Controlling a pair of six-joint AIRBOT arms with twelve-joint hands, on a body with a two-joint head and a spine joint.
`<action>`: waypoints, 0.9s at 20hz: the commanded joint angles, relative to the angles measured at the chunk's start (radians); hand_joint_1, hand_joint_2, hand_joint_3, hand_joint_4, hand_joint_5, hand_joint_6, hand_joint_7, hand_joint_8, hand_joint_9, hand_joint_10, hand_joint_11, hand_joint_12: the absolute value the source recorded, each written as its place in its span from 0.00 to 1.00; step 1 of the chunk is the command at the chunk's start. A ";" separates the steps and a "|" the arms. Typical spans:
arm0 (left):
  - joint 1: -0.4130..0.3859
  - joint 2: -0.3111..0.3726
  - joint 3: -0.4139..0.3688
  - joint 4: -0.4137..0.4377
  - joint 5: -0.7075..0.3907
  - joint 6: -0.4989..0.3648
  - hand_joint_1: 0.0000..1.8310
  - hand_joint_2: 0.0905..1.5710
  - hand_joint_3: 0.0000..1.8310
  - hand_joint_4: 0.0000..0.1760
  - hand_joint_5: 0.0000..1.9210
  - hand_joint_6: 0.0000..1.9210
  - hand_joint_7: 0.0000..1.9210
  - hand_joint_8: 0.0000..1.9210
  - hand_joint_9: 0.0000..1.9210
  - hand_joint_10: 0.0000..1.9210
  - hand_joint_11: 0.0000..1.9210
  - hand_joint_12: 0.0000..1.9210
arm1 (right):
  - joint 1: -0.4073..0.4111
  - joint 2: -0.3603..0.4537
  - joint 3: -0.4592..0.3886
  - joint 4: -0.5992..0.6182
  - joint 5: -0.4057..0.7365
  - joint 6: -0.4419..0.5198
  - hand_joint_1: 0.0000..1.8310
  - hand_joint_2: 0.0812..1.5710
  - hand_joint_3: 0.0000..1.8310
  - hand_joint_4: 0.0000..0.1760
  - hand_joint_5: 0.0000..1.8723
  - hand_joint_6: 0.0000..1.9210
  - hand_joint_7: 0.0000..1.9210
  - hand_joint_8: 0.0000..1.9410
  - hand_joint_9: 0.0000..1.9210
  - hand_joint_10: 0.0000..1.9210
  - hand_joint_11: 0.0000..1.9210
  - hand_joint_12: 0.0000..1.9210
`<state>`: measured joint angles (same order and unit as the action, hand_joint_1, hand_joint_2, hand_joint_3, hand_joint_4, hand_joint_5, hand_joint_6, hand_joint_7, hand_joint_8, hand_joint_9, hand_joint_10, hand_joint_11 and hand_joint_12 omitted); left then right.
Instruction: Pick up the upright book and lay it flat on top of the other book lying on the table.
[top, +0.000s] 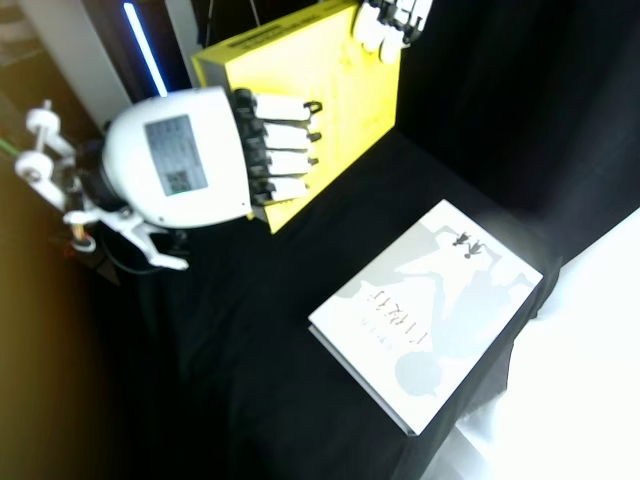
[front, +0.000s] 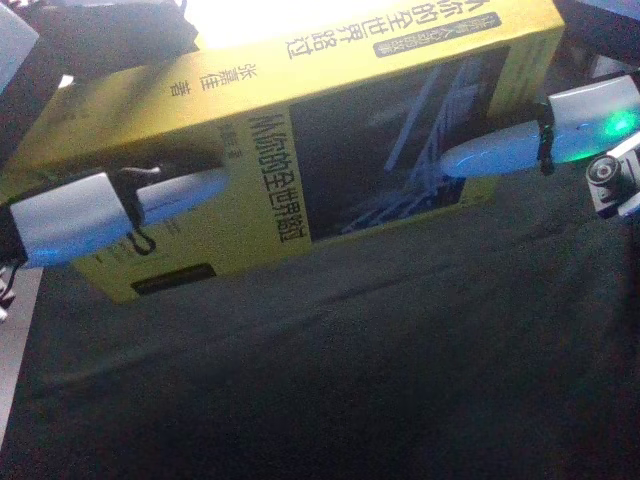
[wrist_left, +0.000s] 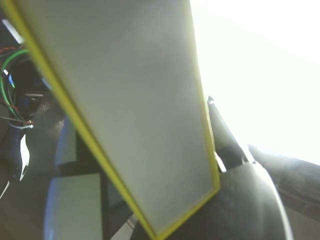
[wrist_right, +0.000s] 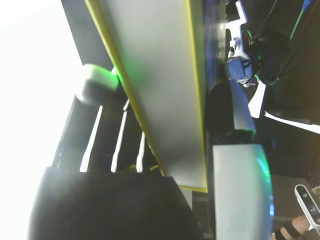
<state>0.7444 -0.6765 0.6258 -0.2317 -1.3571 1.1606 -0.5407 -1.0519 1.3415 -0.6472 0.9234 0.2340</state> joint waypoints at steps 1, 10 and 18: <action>-0.009 0.013 -0.001 0.016 -0.195 -0.008 0.57 0.69 0.00 0.43 0.08 0.20 0.17 0.32 0.12 0.54 0.05 0.89 | 0.009 0.007 0.007 0.064 0.053 -0.001 0.68 0.74 0.00 0.00 0.43 0.52 0.49 0.72 0.58 0.85 0.56 1.00; 0.116 0.046 -0.039 -0.045 -0.197 -0.008 0.32 0.60 0.00 1.00 0.00 0.00 0.00 0.00 0.00 0.00 0.00 0.00 | 0.043 0.050 0.018 0.158 0.077 -0.079 0.68 0.73 0.00 0.00 0.41 0.61 0.52 0.60 0.53 0.68 0.46 0.90; 0.250 0.030 -0.078 -0.060 -0.247 -0.008 0.31 0.68 0.02 1.00 0.00 0.00 0.00 0.00 0.00 0.00 0.00 0.00 | 0.208 0.022 0.073 0.204 0.024 -0.209 0.64 0.82 0.01 0.00 0.28 0.77 0.41 0.80 0.47 0.84 0.48 0.98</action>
<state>1.0023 -0.6483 0.5484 -0.3176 -1.4769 1.1561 -0.3408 -1.0328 1.4220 -0.5049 0.8459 0.0151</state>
